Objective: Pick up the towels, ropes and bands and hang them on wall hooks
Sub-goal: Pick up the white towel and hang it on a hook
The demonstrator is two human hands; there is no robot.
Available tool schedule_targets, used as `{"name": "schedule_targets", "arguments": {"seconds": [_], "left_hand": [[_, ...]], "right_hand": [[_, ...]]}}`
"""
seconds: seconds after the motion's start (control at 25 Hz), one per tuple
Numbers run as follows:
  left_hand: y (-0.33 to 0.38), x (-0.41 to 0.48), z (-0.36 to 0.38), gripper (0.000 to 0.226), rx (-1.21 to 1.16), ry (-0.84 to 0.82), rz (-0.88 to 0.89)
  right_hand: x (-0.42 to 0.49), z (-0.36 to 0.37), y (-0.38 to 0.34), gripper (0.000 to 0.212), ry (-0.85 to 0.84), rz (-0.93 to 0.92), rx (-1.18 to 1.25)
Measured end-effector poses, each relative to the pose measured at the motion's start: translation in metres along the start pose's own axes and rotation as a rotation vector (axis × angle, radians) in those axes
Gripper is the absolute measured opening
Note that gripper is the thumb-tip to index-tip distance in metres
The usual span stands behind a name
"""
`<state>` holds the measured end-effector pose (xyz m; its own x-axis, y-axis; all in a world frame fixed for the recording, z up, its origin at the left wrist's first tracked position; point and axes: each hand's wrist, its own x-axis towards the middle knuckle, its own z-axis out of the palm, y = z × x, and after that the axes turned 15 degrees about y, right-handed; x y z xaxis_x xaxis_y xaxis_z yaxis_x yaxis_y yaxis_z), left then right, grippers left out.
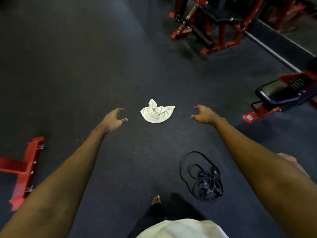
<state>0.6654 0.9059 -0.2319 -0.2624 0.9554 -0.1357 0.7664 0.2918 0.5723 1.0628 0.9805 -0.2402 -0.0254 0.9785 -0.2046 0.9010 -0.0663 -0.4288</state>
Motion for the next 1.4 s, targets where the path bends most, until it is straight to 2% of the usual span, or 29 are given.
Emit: {"name": "schedule_targets", "arguments": {"seconds": [0.32, 0.48, 0.8, 1.0, 1.16, 1.36, 1.4], "left_hand": [[-0.014, 0.249, 0.031, 0.062, 0.060, -0.117, -0.009], [-0.020, 0.362, 0.059, 0.060, 0.073, -0.225, -0.026], [-0.070, 0.576, 0.159, 0.061, 0.076, -0.428, -0.048], [-0.139, 0.683, 0.276, 0.063, 0.091, -0.505, -0.131], [-0.220, 0.744, 0.403, 0.061, 0.123, -0.579, -0.145], [-0.294, 0.807, 0.523, 0.056, 0.139, -0.517, -0.225], [-0.307, 0.812, 0.538, 0.054, 0.129, -0.453, -0.205]], "right_hand": [[0.221, 0.057, -0.056, 0.059, -0.036, 0.076, 0.090], [0.307, 0.099, -0.078, 0.051, -0.130, 0.186, 0.101], [0.468, 0.229, -0.102, 0.058, -0.244, 0.416, 0.132], [0.570, 0.355, -0.069, 0.054, -0.331, 0.555, 0.171], [0.657, 0.497, -0.025, 0.055, -0.394, 0.613, 0.177], [0.734, 0.657, 0.034, 0.072, -0.352, 0.650, 0.190], [0.744, 0.686, 0.045, 0.077, -0.326, 0.668, 0.214]]}}
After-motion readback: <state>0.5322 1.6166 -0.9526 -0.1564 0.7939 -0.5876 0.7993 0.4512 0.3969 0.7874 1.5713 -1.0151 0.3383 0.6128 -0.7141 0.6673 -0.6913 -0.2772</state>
